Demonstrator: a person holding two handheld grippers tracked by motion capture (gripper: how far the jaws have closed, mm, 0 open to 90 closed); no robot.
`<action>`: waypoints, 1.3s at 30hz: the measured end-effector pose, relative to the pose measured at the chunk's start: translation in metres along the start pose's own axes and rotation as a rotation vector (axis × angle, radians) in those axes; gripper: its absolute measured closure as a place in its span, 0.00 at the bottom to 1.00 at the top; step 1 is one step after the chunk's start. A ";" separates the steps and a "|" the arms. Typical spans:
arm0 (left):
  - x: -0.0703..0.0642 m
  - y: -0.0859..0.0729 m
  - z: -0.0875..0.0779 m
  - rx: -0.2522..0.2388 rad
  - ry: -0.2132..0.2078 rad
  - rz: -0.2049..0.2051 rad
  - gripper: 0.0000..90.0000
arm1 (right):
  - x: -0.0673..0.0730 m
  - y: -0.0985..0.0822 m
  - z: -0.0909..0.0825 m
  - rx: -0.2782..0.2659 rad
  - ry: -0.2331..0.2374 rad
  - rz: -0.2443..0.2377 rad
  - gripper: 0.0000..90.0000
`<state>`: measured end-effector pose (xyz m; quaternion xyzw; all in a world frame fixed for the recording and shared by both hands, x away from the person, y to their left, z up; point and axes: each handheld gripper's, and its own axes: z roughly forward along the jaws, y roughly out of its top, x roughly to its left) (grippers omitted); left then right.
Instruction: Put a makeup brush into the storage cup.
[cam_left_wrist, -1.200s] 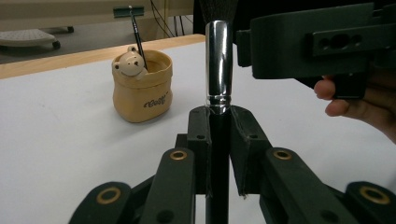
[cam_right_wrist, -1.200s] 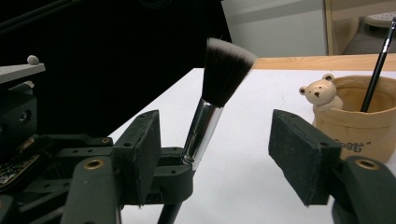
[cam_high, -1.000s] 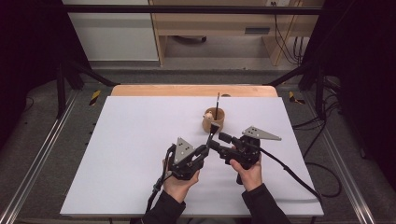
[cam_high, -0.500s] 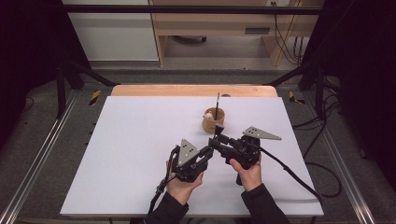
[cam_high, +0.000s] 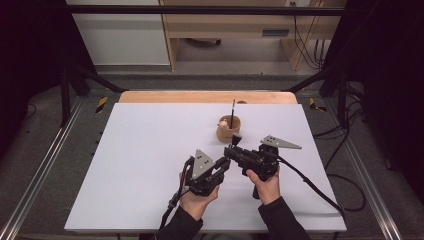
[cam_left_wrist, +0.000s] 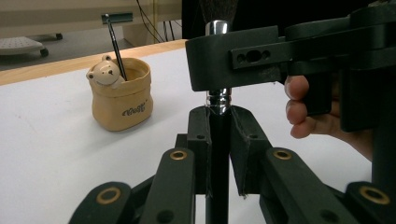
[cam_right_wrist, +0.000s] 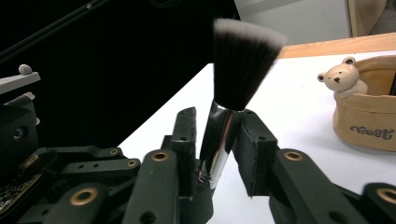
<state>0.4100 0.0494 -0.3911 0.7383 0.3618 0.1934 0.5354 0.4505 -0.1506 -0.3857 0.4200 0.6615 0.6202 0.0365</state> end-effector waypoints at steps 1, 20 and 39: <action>0.000 0.000 0.000 0.001 -0.001 0.002 0.87 | 0.000 0.000 0.000 -0.002 0.002 0.001 0.80; -0.001 0.000 -0.001 -0.010 -0.008 0.024 0.87 | 0.001 0.001 -0.003 -0.002 0.030 -0.012 0.86; 0.022 0.008 -0.014 0.037 -0.103 0.074 0.46 | -0.003 0.006 -0.015 -0.041 -0.017 -0.071 0.86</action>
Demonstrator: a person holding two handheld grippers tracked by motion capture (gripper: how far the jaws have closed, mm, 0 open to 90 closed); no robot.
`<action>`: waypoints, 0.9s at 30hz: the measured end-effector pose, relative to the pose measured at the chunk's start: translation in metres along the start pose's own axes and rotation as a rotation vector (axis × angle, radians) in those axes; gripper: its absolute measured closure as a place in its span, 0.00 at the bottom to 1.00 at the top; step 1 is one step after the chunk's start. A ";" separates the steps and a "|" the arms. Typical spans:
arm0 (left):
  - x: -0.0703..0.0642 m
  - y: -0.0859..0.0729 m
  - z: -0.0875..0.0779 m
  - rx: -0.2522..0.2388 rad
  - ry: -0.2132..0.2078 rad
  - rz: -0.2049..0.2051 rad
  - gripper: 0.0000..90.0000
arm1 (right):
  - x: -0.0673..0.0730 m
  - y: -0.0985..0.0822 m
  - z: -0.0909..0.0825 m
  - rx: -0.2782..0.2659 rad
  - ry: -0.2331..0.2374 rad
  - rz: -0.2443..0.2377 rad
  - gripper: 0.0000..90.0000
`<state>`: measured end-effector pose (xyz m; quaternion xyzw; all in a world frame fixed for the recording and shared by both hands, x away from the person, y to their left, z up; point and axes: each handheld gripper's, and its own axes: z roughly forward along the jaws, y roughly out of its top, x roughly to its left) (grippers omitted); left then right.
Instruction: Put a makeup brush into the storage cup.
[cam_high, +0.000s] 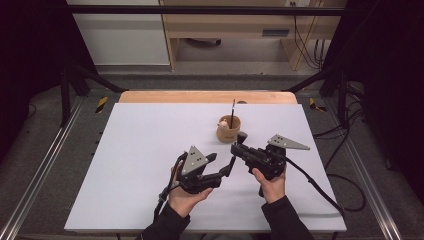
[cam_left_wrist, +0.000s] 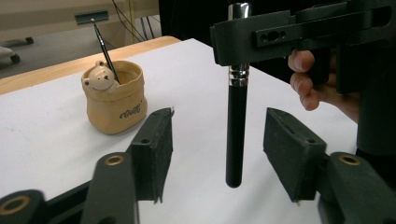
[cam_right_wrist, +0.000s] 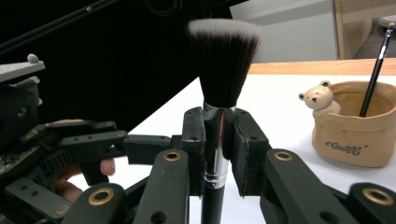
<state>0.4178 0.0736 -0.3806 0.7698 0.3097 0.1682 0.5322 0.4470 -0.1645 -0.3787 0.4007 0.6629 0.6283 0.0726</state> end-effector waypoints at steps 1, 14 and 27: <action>0.001 0.000 -0.001 0.000 0.000 0.004 0.44 | 0.000 0.000 0.000 0.003 -0.003 -0.003 0.86; 0.021 -0.004 -0.019 -0.001 0.001 0.031 0.19 | -0.002 0.002 -0.004 0.000 -0.034 -0.067 0.86; 0.040 -0.010 -0.040 -0.001 0.019 0.036 0.12 | -0.003 0.004 -0.006 0.000 -0.057 -0.095 0.86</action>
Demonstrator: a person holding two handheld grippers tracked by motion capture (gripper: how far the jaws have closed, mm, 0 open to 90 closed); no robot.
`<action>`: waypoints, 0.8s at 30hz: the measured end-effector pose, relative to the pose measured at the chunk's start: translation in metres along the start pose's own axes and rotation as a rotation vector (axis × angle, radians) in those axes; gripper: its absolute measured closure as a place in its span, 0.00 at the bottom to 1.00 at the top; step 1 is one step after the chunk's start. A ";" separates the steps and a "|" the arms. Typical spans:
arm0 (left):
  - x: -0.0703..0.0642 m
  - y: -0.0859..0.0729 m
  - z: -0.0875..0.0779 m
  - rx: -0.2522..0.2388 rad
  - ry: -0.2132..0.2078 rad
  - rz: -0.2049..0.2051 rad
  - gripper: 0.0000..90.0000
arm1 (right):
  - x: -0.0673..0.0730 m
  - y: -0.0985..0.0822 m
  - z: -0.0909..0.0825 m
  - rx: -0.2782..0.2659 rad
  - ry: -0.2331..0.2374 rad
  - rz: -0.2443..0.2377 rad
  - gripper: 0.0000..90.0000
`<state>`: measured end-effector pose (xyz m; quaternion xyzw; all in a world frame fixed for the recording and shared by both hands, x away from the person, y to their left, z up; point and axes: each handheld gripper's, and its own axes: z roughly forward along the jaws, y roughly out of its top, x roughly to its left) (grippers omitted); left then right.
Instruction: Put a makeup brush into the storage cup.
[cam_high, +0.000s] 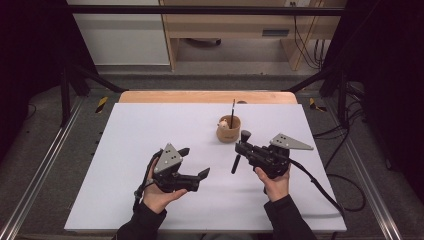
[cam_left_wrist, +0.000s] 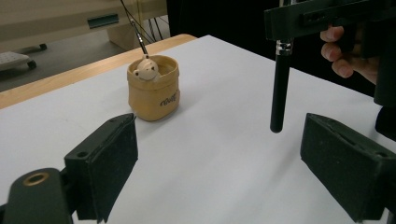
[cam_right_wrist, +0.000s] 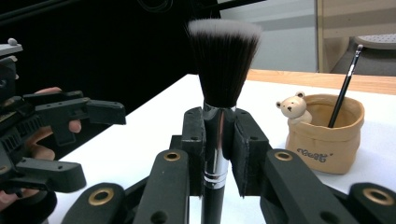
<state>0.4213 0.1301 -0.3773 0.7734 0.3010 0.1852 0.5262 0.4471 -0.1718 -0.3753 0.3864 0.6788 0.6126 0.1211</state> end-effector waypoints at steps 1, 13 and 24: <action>0.001 -0.001 -0.002 0.000 0.002 0.003 0.12 | 0.000 0.000 0.000 0.000 -0.001 -0.003 0.86; 0.016 -0.012 -0.020 0.021 0.033 0.011 0.11 | -0.003 0.002 -0.001 -0.005 -0.025 -0.030 0.86; 0.031 -0.021 -0.036 0.020 0.061 0.005 0.10 | -0.007 0.005 -0.001 -0.002 -0.042 -0.036 0.86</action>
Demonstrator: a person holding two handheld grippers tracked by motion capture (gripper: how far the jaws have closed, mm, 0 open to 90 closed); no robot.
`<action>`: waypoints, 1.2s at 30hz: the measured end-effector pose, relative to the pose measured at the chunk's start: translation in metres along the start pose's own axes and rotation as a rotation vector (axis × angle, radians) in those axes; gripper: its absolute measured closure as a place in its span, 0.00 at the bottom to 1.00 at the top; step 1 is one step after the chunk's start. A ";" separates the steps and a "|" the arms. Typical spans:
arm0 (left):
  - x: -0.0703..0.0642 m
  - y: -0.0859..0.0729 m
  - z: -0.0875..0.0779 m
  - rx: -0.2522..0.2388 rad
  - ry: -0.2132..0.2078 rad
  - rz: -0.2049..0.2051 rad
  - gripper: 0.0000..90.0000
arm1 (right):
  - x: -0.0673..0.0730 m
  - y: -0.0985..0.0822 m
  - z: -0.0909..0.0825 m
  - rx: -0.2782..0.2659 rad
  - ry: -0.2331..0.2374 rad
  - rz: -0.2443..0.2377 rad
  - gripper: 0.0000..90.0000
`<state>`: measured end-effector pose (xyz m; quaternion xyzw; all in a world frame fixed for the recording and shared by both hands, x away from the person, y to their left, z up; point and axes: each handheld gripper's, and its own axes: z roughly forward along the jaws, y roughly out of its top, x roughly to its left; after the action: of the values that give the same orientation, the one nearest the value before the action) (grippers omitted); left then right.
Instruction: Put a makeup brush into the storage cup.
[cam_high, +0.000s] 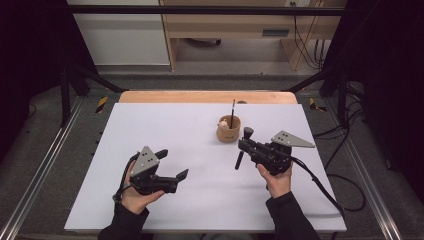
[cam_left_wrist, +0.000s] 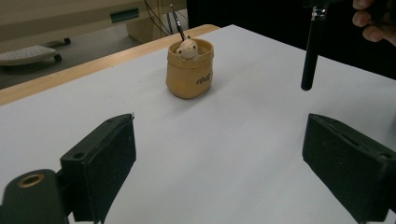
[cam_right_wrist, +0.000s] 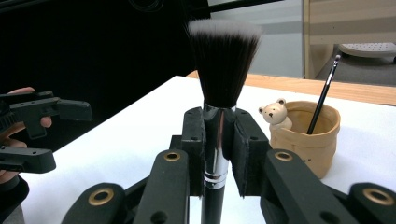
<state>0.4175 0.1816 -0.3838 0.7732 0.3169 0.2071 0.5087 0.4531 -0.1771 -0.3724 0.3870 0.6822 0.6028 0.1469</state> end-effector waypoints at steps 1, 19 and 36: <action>0.002 -0.002 -0.002 0.004 0.002 0.004 0.10 | 0.000 0.000 0.000 -0.001 -0.001 0.000 0.86; 0.022 -0.020 -0.009 0.036 0.047 -0.013 0.09 | -0.003 0.013 0.003 -0.016 -0.030 -0.034 0.86; 0.037 -0.033 -0.012 0.053 0.072 -0.030 0.09 | -0.008 0.027 0.016 -0.035 -0.078 -0.075 0.86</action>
<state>0.4275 0.2249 -0.4090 0.7735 0.3519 0.2189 0.4795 0.4786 -0.1721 -0.3534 0.3815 0.6794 0.5931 0.2025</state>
